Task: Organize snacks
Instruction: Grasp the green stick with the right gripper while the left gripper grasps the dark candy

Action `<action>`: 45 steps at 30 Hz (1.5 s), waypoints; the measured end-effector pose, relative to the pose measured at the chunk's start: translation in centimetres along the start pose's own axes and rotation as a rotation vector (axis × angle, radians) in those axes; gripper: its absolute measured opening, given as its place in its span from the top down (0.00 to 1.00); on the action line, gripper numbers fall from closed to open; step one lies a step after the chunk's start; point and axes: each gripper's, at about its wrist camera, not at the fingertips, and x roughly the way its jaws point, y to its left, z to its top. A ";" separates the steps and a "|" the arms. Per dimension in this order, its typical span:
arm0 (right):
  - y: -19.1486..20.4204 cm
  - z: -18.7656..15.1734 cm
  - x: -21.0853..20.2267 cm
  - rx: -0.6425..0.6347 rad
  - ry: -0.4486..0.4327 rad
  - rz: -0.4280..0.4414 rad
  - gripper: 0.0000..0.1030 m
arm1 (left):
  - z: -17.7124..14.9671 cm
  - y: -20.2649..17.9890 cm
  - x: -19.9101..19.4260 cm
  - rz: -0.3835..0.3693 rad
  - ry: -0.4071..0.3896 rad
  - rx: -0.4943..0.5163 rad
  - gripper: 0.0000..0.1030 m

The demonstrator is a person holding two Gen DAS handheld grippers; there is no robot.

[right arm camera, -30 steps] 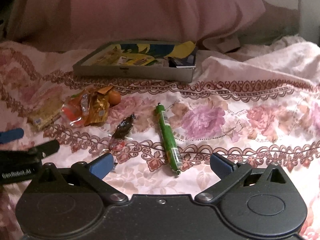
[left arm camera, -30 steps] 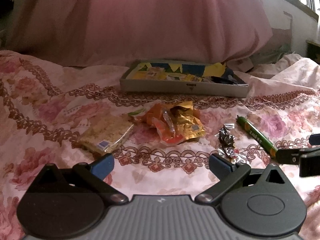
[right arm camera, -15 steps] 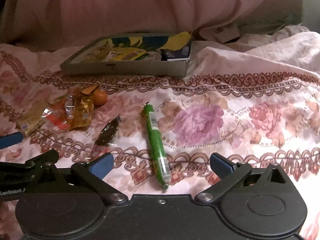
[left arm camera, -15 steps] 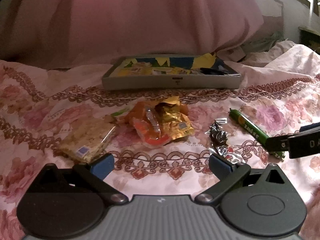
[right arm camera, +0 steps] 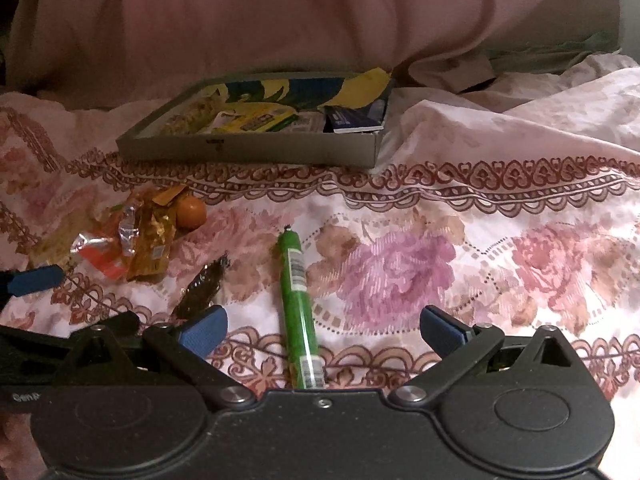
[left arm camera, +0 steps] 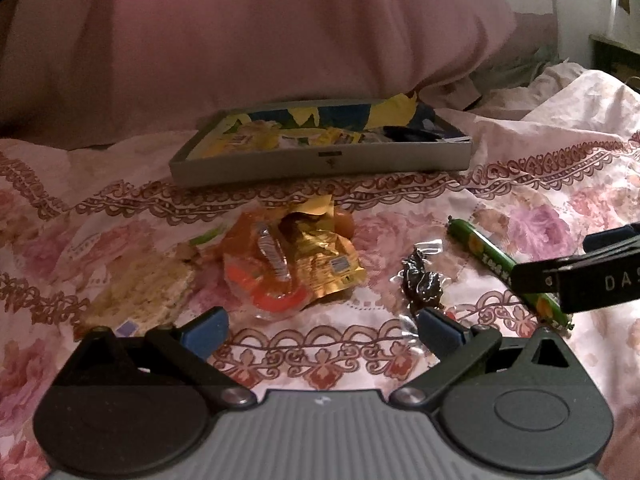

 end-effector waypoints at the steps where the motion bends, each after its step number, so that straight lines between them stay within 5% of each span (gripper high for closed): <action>1: -0.2 0.1 0.1 0.005 0.000 0.008 0.01 | 0.1 -0.1 0.2 0.001 0.002 0.004 0.00; 15: -1.1 0.4 0.7 0.064 -0.013 0.136 0.20 | 0.9 -2.1 2.4 0.006 0.031 0.040 0.00; 22: -1.5 0.1 1.4 0.089 0.019 0.145 0.42 | 1.0 -3.4 3.4 0.002 0.048 0.062 0.00; 30: -1.4 0.0 1.8 0.069 0.026 0.144 0.52 | 1.4 -4.1 4.0 -0.037 0.044 0.080 0.01; 41: -1.4 0.0 2.0 0.080 0.032 0.140 0.52 | 1.3 -4.5 4.7 -0.124 0.113 0.073 0.19; 45: -1.4 -0.1 2.1 0.075 0.034 0.130 0.57 | 1.3 -4.7 4.7 -0.153 0.122 0.079 0.32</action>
